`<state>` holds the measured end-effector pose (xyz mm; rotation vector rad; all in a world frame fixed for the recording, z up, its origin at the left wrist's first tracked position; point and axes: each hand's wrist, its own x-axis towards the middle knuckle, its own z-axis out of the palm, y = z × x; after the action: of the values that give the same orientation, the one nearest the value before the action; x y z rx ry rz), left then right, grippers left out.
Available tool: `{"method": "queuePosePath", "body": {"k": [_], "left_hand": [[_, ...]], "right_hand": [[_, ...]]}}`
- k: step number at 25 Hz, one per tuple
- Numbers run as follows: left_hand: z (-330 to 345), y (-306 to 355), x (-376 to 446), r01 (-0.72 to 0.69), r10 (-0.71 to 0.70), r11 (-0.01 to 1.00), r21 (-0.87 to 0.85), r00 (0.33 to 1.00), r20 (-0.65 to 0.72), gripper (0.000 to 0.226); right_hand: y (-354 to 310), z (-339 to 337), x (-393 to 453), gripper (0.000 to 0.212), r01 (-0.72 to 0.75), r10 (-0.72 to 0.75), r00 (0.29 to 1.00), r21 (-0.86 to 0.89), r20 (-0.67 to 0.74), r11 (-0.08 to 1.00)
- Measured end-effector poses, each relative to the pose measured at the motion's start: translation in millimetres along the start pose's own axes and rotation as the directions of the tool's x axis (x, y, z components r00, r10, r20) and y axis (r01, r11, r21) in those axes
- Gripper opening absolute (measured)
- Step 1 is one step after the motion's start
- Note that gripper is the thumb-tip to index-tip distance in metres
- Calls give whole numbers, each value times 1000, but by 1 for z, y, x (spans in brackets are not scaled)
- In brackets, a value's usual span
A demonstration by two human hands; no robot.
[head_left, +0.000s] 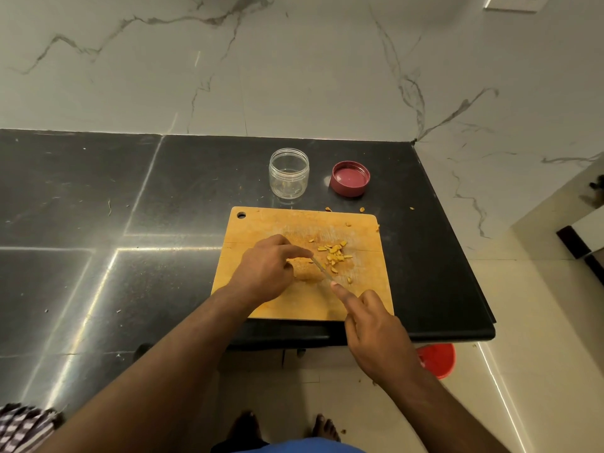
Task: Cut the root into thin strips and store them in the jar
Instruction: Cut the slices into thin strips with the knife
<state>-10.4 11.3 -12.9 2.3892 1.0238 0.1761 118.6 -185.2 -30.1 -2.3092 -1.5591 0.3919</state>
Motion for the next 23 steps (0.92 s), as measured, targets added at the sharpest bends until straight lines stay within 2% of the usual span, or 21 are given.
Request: {"method": "queuePosePath", "body": {"k": [3, 5, 8, 13, 15, 18, 21, 23], "left_hand": [[1, 1, 2, -12, 12, 995, 99, 1000, 2, 49], [-1, -1, 5, 52, -47, 989, 140, 998, -35, 49], [-7, -7, 9, 161, -157, 986, 36, 984, -86, 49], [-8, -22, 9, 243, -251, 968, -68, 953, -171, 37], [-11, -29, 7, 295, -312, 948, -116, 932, -183, 35], [-22, -38, 0, 337, -361, 929, -149, 916, -177, 30], [-27, -41, -9, 340, -362, 924, -176, 926, -107, 21], [-26, -38, -16, 308, -316, 938, -158, 948, -29, 14]], "right_hand": [[3, -1, 2, 59, 22, -23, 1000, -59, -20, 998], [6, -1, 2, 58, 17, -17, 1000, -30, -25, 999], [14, -2, 0, 55, -7, 6, 1000, 27, 20, 1000], [11, -2, 6, 56, 60, -59, 996, -22, 64, 998], [11, -1, 11, 55, 21, -21, 999, 2, 50, 1000], [17, -3, 13, 55, -65, 65, 998, 62, 1, 996], [10, -2, 6, 55, 57, -64, 997, 128, 50, 990], [9, 2, 3, 54, 76, -86, 994, 132, 70, 988]]}}
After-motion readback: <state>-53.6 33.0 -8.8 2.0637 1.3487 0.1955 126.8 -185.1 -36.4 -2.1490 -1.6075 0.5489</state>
